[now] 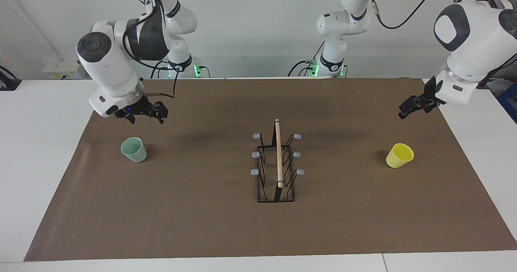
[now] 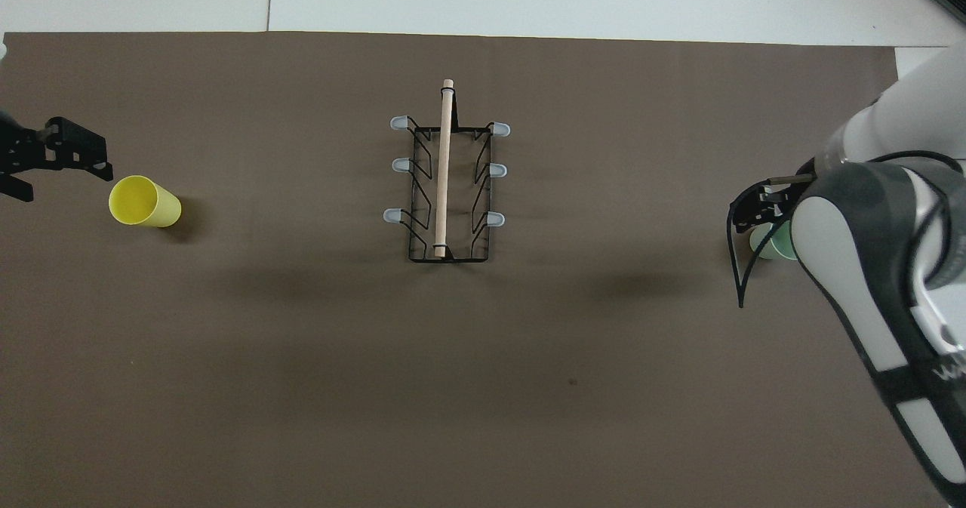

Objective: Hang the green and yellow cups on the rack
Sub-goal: 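Grasp the yellow cup with the left gripper while the right gripper grasps the green cup, then lift the yellow cup with the left gripper while the right gripper lifts the green cup, then carry the yellow cup and green cup toward the rack pegs with both grippers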

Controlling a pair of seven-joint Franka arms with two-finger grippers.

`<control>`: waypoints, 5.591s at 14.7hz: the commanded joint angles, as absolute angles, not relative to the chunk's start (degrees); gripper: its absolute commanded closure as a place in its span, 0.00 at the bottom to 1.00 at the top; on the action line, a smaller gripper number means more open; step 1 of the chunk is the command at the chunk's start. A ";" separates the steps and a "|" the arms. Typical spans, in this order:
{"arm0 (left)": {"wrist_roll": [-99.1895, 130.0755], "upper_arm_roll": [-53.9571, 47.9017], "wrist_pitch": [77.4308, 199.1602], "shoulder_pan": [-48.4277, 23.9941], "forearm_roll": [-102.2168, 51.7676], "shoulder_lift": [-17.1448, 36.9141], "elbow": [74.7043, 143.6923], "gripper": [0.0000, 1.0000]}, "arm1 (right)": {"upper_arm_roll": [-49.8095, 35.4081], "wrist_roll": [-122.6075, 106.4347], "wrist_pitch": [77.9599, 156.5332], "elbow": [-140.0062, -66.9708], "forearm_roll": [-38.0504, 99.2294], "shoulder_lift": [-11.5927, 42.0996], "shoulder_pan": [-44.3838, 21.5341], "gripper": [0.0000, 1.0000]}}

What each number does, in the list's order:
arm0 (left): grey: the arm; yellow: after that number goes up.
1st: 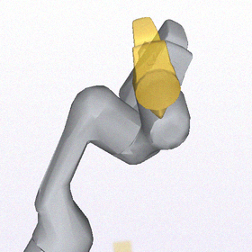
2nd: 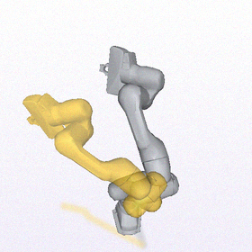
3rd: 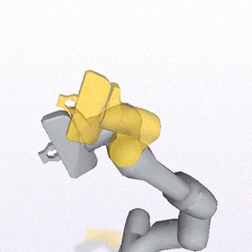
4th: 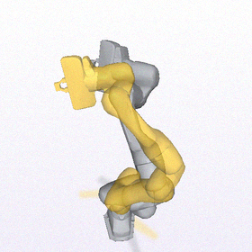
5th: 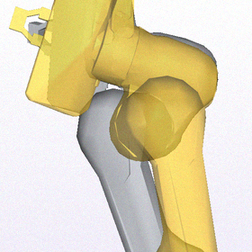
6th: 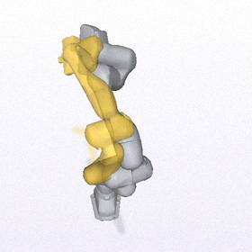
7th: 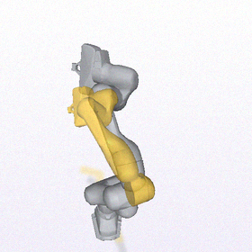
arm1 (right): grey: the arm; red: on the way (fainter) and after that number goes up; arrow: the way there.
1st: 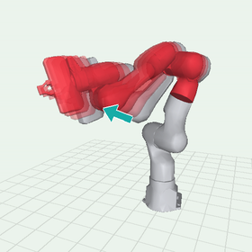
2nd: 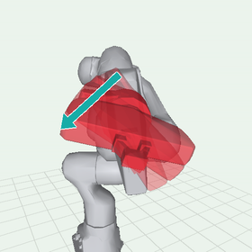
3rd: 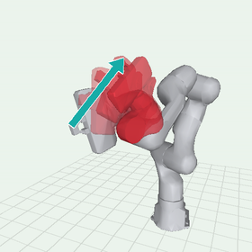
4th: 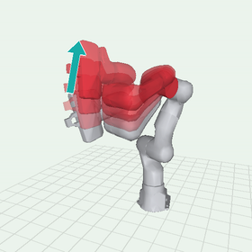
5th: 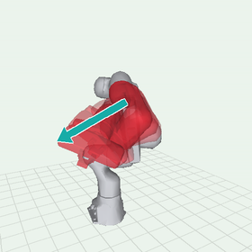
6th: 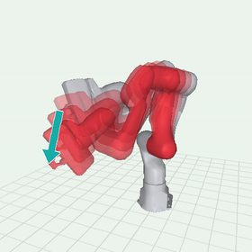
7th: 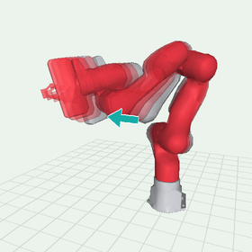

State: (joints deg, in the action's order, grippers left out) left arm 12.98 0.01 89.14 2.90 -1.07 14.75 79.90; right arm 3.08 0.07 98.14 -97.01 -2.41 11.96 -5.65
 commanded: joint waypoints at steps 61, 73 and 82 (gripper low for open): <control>44.73 7.47 116.72 -3.68 -17.87 10.38 103.54 1.00 | -4.83 -40.34 121.87 -105.54 17.45 6.77 -7.64 1.00; 73.63 7.21 124.79 -26.88 18.97 6.15 105.46 1.00 | -4.75 -82.93 135.70 -122.68 78.53 -2.72 -8.35 1.00; 105.18 7.12 130.52 -36.82 48.84 4.04 111.09 1.00 | -4.83 -110.37 136.32 -127.61 109.30 -2.55 -12.21 1.00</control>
State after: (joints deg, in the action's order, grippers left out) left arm 100.50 6.20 129.67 -34.39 43.23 6.64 107.71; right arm -4.57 -105.98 135.80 -125.80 103.70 -1.44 -10.98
